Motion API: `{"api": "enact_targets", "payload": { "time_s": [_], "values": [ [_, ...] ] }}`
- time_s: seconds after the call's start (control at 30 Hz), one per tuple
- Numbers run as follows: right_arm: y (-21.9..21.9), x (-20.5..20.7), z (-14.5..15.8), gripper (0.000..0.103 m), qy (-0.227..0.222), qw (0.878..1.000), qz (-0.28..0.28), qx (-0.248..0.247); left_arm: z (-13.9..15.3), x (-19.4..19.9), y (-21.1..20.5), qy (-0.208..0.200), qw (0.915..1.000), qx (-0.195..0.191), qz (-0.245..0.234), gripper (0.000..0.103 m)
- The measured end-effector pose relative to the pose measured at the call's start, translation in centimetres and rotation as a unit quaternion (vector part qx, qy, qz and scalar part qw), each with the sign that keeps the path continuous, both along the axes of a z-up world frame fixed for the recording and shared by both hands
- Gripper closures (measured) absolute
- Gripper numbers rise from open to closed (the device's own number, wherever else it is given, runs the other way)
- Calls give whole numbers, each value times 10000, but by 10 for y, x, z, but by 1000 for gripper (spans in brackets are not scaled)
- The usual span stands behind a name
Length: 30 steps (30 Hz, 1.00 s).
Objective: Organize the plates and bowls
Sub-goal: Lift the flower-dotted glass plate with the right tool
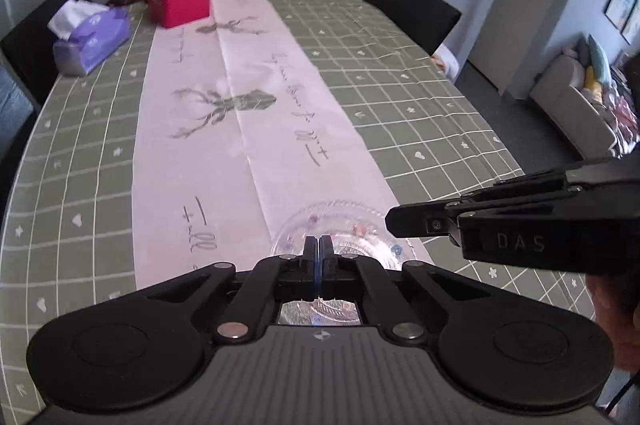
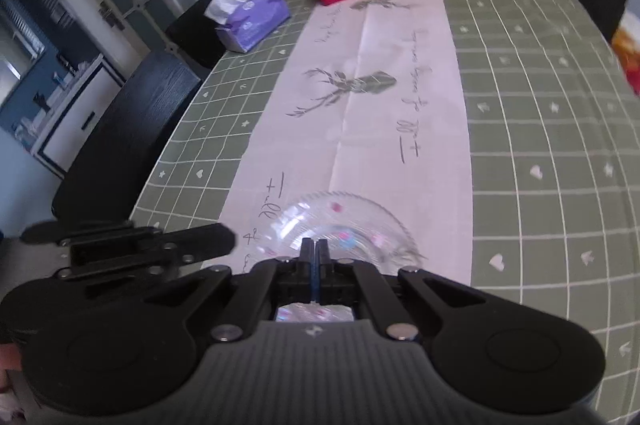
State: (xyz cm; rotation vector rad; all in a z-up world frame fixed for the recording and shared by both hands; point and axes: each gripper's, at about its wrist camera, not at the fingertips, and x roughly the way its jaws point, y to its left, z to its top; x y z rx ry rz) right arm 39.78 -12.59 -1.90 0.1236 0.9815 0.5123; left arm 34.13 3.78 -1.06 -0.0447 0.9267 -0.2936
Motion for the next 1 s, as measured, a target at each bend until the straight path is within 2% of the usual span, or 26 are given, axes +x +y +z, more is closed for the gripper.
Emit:
{"api": "enact_targets", "payload": {
  "time_s": [0.03,0.13,0.4,0.5,0.53,0.6,1.0],
  "values": [
    [0,1,-3,103,-68,9999,-69,-120,-5,4,-2,19,9999,100,59,103],
    [-9,8,-20,103,91,9994,-270,-194,-20,13,0,62,9997,128,181,103],
    [-48,16,-51,99,453,9973,-499,-297,-44,36,7,342,9992,-52,181,98],
    [-55,19,-61,90,634,9962,-525,-293,-51,40,7,417,9990,-103,108,88],
    [-56,20,-64,80,669,9959,-527,-299,-51,42,6,446,9989,-139,102,87],
    [-59,22,-69,68,692,9953,-589,-327,-54,44,9,479,9986,-199,82,81],
    [-68,38,-99,69,1133,9908,-713,-215,-64,38,37,872,9953,-422,-50,60]
  ]
}}
